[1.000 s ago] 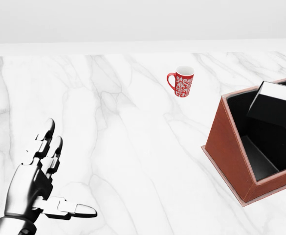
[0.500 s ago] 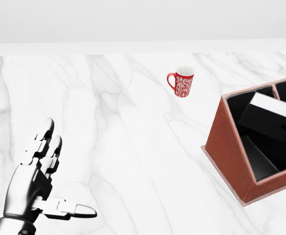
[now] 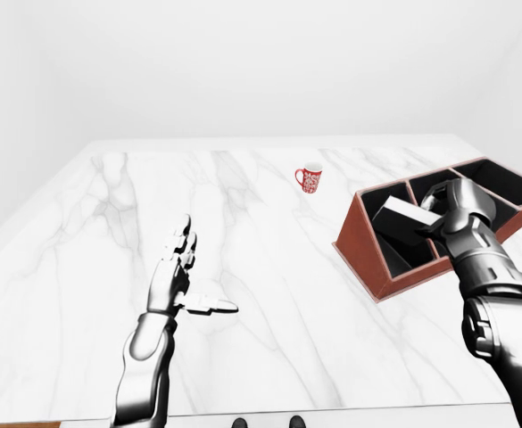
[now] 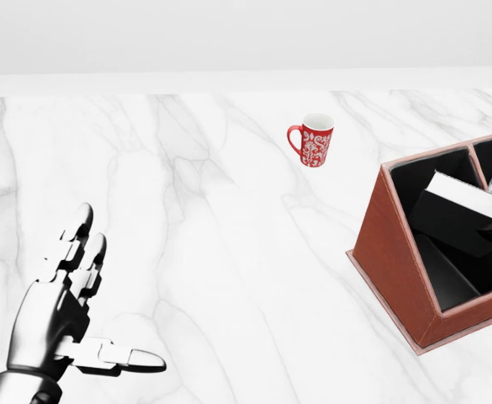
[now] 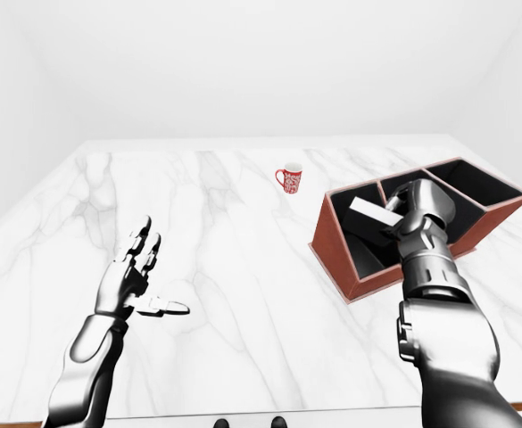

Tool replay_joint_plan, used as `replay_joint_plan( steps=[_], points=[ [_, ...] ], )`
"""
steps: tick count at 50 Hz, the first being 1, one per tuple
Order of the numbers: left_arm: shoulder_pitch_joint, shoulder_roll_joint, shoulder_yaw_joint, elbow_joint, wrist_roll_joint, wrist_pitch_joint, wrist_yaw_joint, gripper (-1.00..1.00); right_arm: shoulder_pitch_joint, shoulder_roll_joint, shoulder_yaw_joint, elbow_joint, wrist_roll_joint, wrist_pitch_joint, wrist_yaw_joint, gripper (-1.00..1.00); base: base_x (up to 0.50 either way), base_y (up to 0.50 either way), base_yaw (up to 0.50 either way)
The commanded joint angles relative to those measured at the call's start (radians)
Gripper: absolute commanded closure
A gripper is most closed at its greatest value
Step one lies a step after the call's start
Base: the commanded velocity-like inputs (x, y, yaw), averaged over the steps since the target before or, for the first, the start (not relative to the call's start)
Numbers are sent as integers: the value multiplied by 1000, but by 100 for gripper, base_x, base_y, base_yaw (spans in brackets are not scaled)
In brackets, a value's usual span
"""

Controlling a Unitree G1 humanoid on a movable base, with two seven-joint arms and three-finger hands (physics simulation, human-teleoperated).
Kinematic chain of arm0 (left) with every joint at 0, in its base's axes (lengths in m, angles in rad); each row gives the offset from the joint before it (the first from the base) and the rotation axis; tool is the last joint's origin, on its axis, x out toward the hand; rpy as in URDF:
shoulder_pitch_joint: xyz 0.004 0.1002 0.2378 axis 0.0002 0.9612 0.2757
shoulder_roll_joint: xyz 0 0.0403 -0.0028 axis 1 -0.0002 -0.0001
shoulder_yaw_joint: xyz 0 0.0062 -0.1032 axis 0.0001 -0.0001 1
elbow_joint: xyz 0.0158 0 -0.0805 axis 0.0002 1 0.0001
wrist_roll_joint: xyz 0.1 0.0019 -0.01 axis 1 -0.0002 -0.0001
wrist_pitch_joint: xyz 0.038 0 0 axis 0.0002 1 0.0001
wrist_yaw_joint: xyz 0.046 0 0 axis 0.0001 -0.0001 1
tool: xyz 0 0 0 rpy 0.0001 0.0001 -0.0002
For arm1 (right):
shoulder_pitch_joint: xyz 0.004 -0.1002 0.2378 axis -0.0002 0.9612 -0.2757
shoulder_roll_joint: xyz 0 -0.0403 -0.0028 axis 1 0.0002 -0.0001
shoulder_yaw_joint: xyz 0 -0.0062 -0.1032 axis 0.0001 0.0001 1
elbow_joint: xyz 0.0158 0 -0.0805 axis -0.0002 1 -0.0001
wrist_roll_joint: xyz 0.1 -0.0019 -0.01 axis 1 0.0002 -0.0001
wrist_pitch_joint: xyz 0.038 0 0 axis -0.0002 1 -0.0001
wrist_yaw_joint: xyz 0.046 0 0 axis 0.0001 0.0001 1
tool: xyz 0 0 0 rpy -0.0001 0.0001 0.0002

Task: Pick up the book and place it in the left compartment of the caddy.

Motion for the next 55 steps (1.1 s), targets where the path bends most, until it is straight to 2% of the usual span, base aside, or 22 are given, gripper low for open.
replay_joint_plan(
  steps=[1, 16, 17, 21, 24, 26, 31, 32, 33, 34, 35, 55],
  points=[
    [-8, -1, -8, 28, 9, 0, 4, -100, 3, 4, -36, 1, 24, 0, -42, 100, 0, 0, 0],
    [-12, 1, -11, 43, 12, 0, 5, -100, 8, 24, -33, 14, 31, 0, -72, 99, 0, 0, 0],
    [-12, 1, -10, 42, 12, 0, 5, -100, 9, 26, -34, 15, 34, 0, -75, 91, 0, 0, 0],
    [-12, 1, -12, 43, 13, 0, 6, -100, 9, 30, -35, 17, 37, 0, -79, 81, 0, 0, 0],
    [-13, 0, -13, 46, 14, 0, 7, -100, 10, 30, -35, 18, 38, 0, -81, 55, 0, 0, 0],
    [-14, 1, -12, 48, 14, 0, 7, -100, 9, 31, -35, 18, 39, 0, -83, 26, 0, 0, 0],
    [-14, 1, -12, 50, 15, 0, 7, -100, 11, 32, -35, 18, 42, 0, -85, -18, 0, 0, 0],
    [-14, 1, -12, 49, 15, 0, 7, -100, 11, 31, -35, 18, 42, 0, -85, -62, 0, 0, 0],
    [-13, 1, -12, 48, 15, 0, 7, -100, 11, 31, -35, 18, 43, 0, -85, -62, 0, 0, 0],
    [-12, 1, -12, 47, 14, 0, 7, -100, 11, 30, -35, 17, 42, 0, -84, -74, 0, 0, 0],
    [-12, 1, -12, 47, 14, 0, 7, -100, 13, 26, -34, 16, 42, 0, -80, -98, 0, 0, 0],
    [-6, 0, -12, 36, 14, 0, 5, -100, 8, 42, -25, 14, 32, 0, -70, -100, 0, 0, 0]
  ],
)
